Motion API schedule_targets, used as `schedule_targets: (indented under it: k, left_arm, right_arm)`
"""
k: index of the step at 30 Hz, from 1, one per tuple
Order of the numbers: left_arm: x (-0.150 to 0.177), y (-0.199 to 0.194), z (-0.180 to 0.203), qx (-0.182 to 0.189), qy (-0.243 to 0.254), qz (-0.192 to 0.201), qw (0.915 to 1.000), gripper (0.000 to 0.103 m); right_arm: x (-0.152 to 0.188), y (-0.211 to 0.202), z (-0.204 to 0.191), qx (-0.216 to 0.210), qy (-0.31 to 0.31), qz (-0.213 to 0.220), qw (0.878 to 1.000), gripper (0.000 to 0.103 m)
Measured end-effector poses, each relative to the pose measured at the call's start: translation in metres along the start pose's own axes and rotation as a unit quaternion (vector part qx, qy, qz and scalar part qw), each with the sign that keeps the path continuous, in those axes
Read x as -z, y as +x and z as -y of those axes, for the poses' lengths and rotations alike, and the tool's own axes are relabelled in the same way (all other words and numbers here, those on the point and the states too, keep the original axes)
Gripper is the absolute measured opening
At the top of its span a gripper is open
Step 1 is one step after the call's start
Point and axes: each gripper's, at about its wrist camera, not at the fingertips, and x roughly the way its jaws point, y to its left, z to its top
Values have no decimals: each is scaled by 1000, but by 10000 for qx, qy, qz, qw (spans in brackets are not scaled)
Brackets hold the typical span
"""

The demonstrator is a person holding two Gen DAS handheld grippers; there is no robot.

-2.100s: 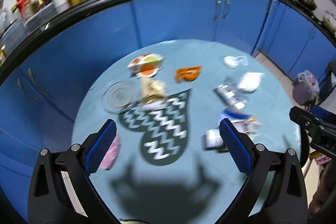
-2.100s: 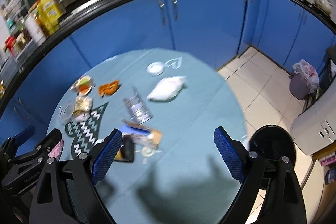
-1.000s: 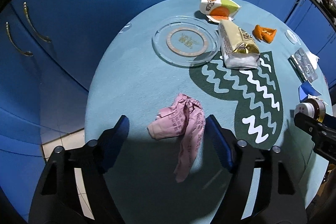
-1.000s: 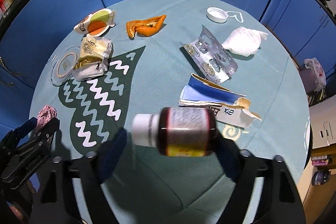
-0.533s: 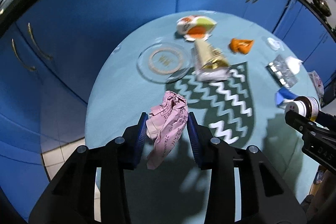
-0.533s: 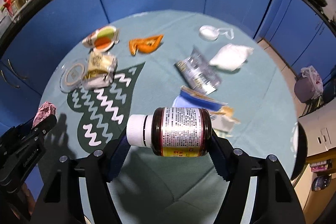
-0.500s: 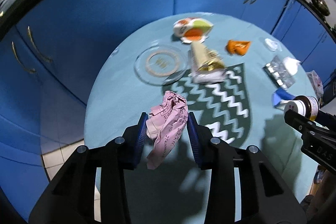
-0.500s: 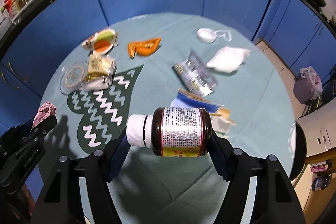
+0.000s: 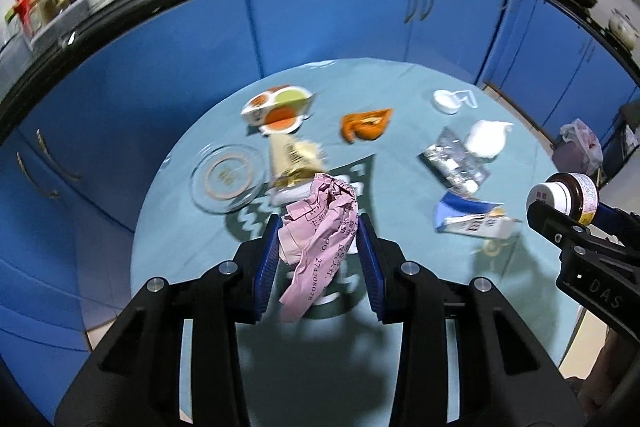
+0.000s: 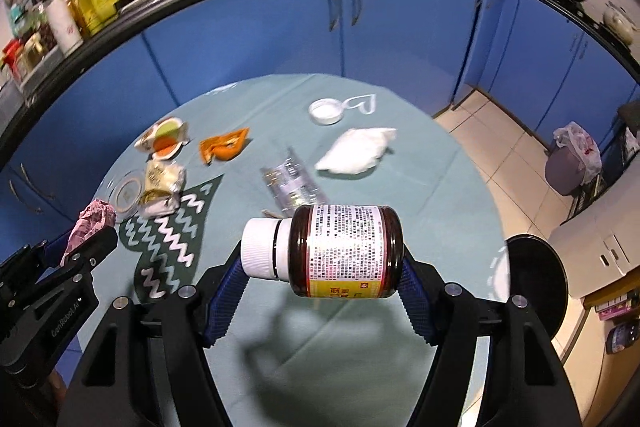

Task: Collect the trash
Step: 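Carry both items to the black bin while the right tool drops the bottle inside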

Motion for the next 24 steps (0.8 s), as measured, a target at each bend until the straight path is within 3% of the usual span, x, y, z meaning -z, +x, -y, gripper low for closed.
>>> schedule_targets:
  k: [24]
  left_arm:
    - [-19, -17, 151, 292, 1000, 146, 9945, 39]
  right_arm:
    - [9, -36, 138, 326, 965, 386, 9940, 67]
